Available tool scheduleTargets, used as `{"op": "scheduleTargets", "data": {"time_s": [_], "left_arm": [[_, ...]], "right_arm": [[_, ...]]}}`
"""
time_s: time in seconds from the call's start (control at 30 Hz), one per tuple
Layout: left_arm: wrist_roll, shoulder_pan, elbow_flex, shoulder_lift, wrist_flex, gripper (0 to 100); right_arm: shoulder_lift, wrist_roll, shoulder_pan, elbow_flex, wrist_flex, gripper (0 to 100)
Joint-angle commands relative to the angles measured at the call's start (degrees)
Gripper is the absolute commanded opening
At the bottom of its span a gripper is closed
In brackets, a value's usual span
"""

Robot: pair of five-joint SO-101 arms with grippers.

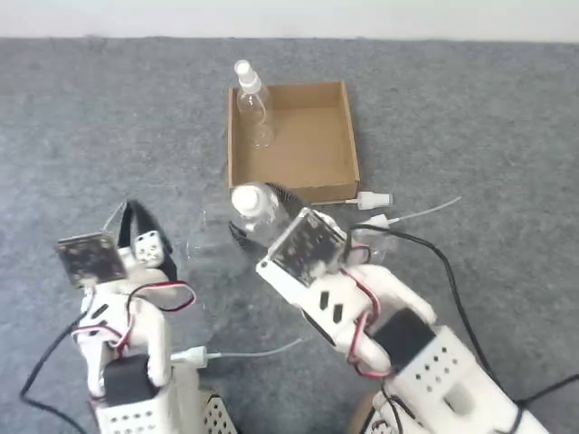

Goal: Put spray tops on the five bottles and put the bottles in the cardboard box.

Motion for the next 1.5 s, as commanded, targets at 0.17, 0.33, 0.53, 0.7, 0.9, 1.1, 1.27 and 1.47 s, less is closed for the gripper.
{"op": "scheduleTargets", "data": {"time_s": [0.17,0.33,0.53,0.7,0.9,1.1,1.27,1.47], "left_arm": [[8.26,-8.18,10.07,-0.97,-10.9,1],[8.35,-10.11,11.3,-0.97,-13.19,1],[8.35,-9.93,11.3,-0.97,-13.1,1],[8.35,-9.93,11.3,-0.88,-13.01,1],[8.35,-9.93,11.3,-0.88,-13.01,1],[8.35,-9.93,11.3,-0.88,-13.01,1],[8.35,-9.93,11.3,-0.88,-13.01,1],[8.35,-10.02,11.3,-0.88,-13.01,1]], "right_arm": [[14.99,0.26,4.62,-15.38,-1.54,0.6],[23.16,0.09,6.55,-21.01,-2.68,0.6],[33.45,-4.84,9.89,-22.59,-14.2,0.6],[41.19,-5.36,11.12,-22.59,-22.55,0.6],[49.27,-5.36,11.47,-22.59,-31.69,0.6],[58.42,-5.45,12.7,-27.25,-35.12,0.6],[66.59,-5.45,13.67,-33.32,-35.03,0.6],[74.07,-5.45,14.02,-39.91,-34.95,0.6]]}}
